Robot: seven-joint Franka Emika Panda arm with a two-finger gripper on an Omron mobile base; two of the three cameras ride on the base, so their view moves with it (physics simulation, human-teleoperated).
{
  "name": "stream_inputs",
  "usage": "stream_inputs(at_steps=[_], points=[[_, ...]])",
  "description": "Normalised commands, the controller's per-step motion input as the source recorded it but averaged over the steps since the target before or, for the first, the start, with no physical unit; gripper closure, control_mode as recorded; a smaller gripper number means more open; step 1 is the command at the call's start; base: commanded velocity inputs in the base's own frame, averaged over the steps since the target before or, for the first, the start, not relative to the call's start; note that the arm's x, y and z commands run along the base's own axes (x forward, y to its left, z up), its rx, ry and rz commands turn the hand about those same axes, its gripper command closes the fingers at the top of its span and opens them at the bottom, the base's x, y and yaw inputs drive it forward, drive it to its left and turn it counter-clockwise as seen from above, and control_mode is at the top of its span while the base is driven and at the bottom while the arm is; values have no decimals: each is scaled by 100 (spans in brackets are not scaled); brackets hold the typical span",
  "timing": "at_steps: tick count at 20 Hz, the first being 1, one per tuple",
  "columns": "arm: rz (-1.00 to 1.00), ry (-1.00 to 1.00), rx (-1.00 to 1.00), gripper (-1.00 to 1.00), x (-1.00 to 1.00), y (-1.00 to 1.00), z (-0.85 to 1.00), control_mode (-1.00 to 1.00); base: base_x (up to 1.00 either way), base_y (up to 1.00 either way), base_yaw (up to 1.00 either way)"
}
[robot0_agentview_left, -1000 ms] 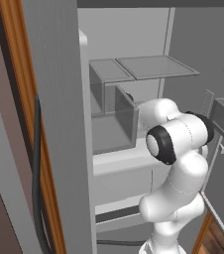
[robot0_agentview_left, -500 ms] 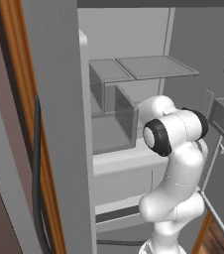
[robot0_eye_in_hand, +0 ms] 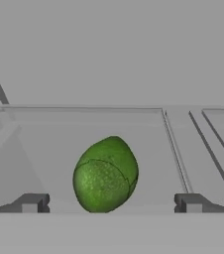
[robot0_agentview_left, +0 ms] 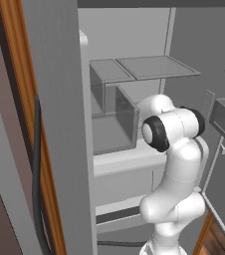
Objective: Gather the eggplant and avocado from the fridge and place them on a tray on the dining counter. Then gather the steaks from the fridge and place them on the other tray.
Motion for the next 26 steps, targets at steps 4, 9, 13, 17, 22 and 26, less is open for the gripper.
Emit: stream_inputs(at_steps=[4,9,13,17,22,26], points=[[0,2,0,-100,5,5,-5,-100,0,0,0],[0,0,0,-100,2,0,-8,-100,0,0,0],[0,0,0,-100,23,0,-2,-100,0,0,0],[0,0,0,-100,30,0,0,-100,0,0,0],[0,2,0,-100,9,0,0,-100,0,0,0],[0,4,0,-100,0,0,-3,-100,0,0,0]])
